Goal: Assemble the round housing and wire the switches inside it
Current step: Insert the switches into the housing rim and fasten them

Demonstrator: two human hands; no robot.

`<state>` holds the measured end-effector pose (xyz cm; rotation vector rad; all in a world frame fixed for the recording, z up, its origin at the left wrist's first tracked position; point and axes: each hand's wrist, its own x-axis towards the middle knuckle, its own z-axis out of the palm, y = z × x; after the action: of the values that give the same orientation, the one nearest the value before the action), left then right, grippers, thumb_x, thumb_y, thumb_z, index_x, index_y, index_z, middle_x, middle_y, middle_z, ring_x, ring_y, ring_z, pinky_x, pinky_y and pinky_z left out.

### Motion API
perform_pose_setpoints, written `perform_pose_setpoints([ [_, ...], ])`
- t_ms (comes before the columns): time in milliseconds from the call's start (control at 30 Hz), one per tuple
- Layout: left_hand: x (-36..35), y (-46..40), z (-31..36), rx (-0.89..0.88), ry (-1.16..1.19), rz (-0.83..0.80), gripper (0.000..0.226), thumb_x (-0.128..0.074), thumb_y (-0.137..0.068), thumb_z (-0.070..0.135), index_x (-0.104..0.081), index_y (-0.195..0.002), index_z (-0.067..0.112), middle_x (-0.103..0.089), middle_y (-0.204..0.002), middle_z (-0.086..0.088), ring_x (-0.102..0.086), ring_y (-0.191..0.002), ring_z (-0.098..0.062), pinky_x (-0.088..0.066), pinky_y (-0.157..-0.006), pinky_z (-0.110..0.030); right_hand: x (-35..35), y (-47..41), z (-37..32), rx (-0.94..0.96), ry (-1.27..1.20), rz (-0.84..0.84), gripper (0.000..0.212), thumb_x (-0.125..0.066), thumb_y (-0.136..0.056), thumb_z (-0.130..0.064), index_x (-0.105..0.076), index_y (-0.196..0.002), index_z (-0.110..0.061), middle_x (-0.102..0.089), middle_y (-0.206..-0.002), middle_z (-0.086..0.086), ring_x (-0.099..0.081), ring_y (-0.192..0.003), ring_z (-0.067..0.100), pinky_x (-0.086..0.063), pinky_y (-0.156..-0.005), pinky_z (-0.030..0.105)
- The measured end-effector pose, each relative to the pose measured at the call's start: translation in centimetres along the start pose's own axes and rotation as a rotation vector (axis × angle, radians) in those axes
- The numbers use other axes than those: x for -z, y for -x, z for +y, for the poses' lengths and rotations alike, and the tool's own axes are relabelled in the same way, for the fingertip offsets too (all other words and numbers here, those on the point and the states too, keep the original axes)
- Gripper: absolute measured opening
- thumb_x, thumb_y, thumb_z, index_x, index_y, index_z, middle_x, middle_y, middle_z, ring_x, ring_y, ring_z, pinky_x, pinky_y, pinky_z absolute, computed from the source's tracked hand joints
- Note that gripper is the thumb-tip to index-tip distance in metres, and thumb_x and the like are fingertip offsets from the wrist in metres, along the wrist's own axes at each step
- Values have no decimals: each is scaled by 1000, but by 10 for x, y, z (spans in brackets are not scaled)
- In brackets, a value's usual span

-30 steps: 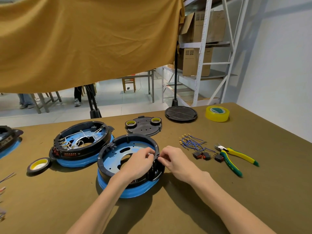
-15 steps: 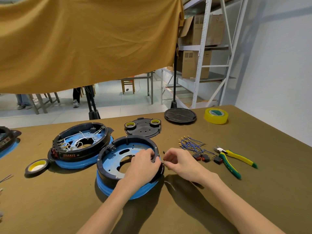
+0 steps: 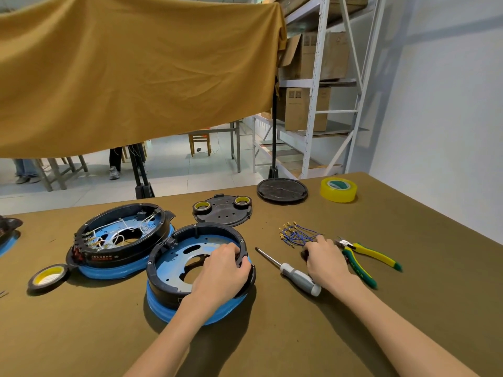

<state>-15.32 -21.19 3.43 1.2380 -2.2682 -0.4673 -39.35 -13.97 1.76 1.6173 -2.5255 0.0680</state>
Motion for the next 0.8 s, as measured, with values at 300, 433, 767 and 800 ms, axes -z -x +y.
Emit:
perform_pose_setpoints([
  [300,13,-1,-13,1,98,-195,51,-68,-87,39,-59,-135,25,-63,-127,11,-55,-109,-3,-40,-86,-14,0,-6,11,154,101,98,35,-32,-112,-35,-61,-122,-19,-61,-125,4,-54,-118,27,-39,-96,37],
  [433,12,-1,-16,-28,75,-170,53,-71,-87,34,-57,-137,25,-62,-130,9,-53,-111,-2,-38,-86,-11,13,7,-1,147,-422,146,26,-43,-109,-32,-65,-104,-18,-69,-92,0,-63,-83,21,-42,-68,31],
  [767,14,11,-12,-45,187,16,33,-67,-95,36,-56,-126,38,-57,-120,20,-60,-96,0,-47,-77,-12,16,45,-59,284,-1194,175,17,-66,-99,-22,-73,-108,-34,-75,-86,-16,-73,-79,10,-59,-71,22],
  [800,16,12,-11,-50,221,39,28,-66,-96,34,-56,-121,42,-59,-117,21,-60,-95,1,-47,-74,-11,14,46,-64,281,-1236,177,16,-67,-98,-22,-75,-107,-33,-76,-85,-15,-73,-79,12,-60,-70,23],
])
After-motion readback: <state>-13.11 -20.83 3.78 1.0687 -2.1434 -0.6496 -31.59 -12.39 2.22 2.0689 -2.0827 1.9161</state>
